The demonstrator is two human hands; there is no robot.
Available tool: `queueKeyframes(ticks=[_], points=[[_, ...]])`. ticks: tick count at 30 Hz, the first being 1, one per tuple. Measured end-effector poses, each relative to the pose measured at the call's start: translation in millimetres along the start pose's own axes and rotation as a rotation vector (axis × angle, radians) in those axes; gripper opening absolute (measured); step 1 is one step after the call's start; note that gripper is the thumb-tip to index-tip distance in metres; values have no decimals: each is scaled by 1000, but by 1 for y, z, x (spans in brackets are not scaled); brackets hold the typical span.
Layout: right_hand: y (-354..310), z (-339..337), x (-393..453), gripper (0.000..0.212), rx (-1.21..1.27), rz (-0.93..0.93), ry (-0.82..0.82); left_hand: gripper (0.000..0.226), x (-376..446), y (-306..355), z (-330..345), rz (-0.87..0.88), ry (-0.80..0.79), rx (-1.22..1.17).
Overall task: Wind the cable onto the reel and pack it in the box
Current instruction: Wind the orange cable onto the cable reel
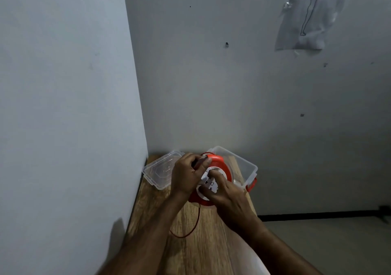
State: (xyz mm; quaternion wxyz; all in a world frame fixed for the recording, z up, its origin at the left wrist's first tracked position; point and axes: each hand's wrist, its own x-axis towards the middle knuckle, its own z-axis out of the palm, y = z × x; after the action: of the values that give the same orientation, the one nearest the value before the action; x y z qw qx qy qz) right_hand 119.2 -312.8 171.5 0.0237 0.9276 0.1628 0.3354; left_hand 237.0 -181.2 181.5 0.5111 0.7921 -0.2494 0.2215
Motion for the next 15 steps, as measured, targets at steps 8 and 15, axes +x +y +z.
queueKeyframes(ticks=[8, 15], points=[[5, 9, 8, 32, 28, 11, 7, 36, -2, 8, 1, 24, -36, 47], [3, 6, 23, 48, 78, 188, 71, 34, 5, 10, -2, -8, 4, 50]])
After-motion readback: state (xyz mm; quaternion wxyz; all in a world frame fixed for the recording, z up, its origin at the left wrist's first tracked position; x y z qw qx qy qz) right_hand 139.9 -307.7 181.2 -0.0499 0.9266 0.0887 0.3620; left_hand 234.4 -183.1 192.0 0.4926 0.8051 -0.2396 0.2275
